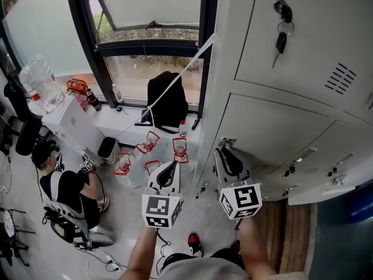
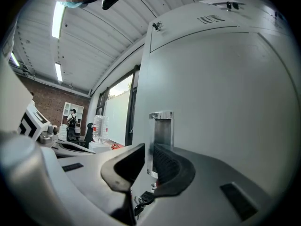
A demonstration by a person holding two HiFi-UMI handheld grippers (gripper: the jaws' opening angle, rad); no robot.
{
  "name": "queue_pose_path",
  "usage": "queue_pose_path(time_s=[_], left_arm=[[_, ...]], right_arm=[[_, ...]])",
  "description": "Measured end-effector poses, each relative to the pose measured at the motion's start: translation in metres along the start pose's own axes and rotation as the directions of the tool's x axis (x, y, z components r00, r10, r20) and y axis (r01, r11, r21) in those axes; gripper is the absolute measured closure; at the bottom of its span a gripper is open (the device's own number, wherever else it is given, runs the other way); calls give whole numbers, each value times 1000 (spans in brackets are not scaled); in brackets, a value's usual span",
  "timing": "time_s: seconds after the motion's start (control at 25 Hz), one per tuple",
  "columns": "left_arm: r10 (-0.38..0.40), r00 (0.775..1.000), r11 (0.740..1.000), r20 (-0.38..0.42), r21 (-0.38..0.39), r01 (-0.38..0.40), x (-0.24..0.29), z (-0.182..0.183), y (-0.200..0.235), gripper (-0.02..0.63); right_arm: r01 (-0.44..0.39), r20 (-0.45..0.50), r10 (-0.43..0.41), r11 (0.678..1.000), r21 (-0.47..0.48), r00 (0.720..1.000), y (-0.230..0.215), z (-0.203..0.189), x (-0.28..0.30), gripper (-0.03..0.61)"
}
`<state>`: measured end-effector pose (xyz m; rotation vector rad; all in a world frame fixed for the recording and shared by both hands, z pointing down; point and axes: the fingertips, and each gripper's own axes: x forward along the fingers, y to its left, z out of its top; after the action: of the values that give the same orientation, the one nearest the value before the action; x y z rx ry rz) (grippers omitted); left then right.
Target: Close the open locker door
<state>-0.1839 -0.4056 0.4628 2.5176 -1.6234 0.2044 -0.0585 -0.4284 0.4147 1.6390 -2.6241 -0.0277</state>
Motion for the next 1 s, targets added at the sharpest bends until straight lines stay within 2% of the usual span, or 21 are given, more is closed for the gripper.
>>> queue_pose_path(time_s=[0.28, 0.52, 1.0], left_arm=[[8, 1000, 1000, -14, -2, -8, -4, -6, 5, 591], [20, 1000, 1000, -18, -7, -20, -8, -8, 8, 591], [40, 999, 999, 0, 1, -40, -19, 2, 3, 591]], right_arm=[[15, 9, -15, 1000, 12, 1000, -2, 1, 3, 518], [39, -7, -39, 999, -27, 999, -1, 0, 7, 520], [44, 7, -44, 998, -37, 999, -4, 10, -11, 520]])
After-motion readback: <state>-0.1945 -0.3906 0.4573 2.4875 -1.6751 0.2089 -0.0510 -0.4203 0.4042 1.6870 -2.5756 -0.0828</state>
